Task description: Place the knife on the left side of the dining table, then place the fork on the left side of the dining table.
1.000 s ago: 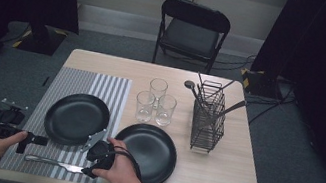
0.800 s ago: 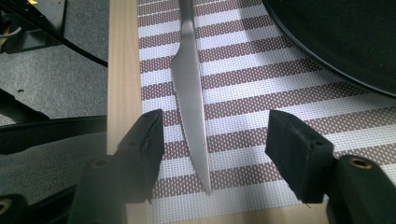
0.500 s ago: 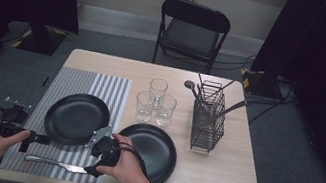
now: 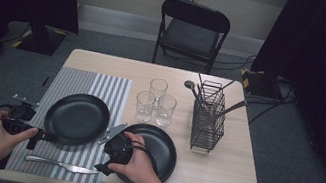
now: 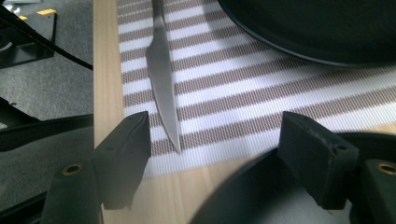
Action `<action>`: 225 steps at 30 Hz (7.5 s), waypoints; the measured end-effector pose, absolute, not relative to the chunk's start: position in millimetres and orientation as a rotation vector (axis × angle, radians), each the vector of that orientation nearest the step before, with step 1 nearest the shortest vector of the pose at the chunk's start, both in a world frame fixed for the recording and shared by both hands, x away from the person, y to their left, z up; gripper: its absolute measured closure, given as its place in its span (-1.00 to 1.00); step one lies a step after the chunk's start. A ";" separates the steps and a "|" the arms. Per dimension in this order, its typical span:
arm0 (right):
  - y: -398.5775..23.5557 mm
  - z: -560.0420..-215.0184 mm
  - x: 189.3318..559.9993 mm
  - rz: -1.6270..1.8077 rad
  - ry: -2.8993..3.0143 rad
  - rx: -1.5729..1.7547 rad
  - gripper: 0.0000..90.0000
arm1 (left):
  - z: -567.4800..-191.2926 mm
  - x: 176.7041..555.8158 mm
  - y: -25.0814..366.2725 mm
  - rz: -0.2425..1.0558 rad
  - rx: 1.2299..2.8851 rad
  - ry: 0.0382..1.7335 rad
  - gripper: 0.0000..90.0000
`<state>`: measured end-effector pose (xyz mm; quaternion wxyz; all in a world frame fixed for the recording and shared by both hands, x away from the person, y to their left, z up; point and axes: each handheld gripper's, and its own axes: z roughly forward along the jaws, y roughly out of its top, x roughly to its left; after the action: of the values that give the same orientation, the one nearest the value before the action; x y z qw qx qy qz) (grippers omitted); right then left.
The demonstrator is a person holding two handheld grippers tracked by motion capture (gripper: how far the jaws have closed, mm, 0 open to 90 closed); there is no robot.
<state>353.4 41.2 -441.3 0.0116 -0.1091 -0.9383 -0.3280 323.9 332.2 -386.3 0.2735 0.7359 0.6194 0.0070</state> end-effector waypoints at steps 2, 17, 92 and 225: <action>37.5 -440.4 354.3 -1.029 -2.923 -0.343 -0.46 | -384.0 325.3 329.7 0.013 1.987 1.649 -0.35; 16.2 -431.0 363.2 -1.053 -2.925 -0.410 -0.53 | -379.5 344.4 301.3 -0.012 1.979 1.559 -0.40; -100.0 -390.1 389.0 -1.038 -2.986 -0.650 -0.57 | -386.2 359.0 295.0 -0.011 1.971 1.478 -0.43; -208.1 -294.1 477.4 -1.058 -3.051 -1.241 -0.26 | -397.1 370.1 272.8 -0.086 2.024 1.409 -0.43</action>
<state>477.4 -208.1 -294.1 -0.1582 -0.3542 -0.8709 -0.3019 370.1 272.8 -397.1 0.3306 0.7740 0.5390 -0.0328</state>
